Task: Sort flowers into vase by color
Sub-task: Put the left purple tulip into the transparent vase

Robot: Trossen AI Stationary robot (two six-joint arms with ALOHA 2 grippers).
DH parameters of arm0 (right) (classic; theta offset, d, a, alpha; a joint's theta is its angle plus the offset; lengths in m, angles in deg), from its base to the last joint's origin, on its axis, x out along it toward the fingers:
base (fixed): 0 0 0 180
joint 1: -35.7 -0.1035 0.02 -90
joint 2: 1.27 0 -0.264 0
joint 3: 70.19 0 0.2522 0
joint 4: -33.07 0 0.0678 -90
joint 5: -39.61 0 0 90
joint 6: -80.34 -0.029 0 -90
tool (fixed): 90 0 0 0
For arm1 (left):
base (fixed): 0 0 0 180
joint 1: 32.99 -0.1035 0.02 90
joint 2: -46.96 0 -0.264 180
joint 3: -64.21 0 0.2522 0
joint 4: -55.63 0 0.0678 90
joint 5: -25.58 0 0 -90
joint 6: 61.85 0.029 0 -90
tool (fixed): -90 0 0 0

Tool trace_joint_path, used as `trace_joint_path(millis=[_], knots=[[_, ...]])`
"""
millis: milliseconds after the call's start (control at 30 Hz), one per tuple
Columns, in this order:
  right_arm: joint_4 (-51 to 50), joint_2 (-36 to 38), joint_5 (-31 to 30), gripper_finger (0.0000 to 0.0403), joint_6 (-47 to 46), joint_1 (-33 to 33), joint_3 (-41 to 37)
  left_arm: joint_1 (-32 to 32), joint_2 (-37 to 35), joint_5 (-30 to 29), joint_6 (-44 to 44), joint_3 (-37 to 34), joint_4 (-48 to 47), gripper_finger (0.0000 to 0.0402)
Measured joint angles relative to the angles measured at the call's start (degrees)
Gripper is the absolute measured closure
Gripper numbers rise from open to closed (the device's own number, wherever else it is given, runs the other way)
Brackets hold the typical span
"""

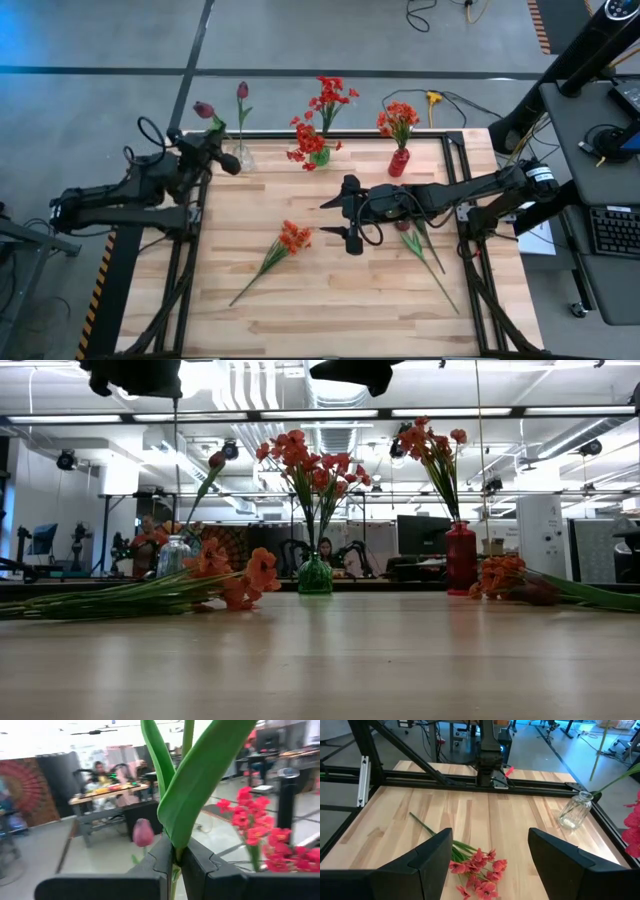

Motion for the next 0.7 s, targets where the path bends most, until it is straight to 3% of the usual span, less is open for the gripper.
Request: trace_joint_path(millis=[700], knots=[[-0.04, -0.04, -0.09, 0.0149, -0.15, 0.64, -0.07, -17.87, 2.4, 21.34, -6.31, 6.49, -13.93, 0.0393]])
